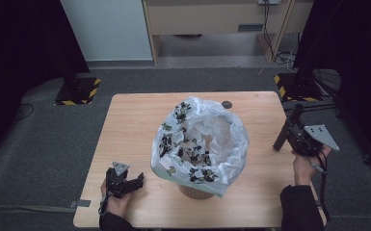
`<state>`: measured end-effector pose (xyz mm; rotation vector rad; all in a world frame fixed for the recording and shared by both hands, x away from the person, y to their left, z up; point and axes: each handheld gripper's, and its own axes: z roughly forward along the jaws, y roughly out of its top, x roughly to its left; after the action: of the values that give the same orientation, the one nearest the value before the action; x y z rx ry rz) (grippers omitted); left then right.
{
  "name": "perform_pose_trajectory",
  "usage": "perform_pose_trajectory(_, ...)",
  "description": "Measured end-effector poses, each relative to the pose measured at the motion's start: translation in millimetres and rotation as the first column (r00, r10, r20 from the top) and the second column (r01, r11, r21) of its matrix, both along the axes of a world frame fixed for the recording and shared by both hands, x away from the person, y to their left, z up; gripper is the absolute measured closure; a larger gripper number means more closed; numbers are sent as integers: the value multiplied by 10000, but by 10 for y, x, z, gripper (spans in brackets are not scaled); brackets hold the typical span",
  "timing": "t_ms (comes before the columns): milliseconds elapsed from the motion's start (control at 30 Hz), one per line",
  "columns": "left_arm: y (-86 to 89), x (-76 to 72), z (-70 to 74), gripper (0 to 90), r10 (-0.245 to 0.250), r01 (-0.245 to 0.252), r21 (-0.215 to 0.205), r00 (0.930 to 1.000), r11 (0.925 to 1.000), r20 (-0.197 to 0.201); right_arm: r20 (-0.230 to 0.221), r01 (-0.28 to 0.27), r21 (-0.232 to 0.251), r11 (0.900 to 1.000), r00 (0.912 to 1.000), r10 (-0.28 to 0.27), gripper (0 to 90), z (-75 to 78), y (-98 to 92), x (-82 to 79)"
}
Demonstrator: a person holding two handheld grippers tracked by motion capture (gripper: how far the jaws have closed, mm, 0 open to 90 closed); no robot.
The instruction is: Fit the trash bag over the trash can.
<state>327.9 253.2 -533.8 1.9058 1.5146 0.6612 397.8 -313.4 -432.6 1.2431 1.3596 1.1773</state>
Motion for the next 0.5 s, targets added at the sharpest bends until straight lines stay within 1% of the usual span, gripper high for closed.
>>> perform_pose_trajectory(67,0,0,0,174,-2,2,2,10000,10000,-1,-42,109,-42,9999,9999,-110,619,-6,-38,31)
perform_pose_trajectory(200,0,1,0,173,-1,1,4,10000,10000,-3,-19,76,206,9998,10000,-76,619,-23,-78,80)
perform_pose_trajectory(267,0,1,0,173,-2,2,4,10000,10000,-3,-141,79,307,9995,9999,-74,619,-50,-84,105)
perform_pose_trajectory(300,0,1,0,173,-1,1,5,10000,10000,-3,-227,90,246,9997,9997,-84,619,-65,-81,115)
perform_pose_trajectory(333,0,1,0,173,-1,1,5,10000,10000,-4,-151,93,206,9997,9998,-90,620,-87,-78,122)
perform_pose_trajectory(500,0,1,0,173,-2,2,7,10000,10000,-2,-142,251,203,9995,9996,-248,624,-95,-71,123)
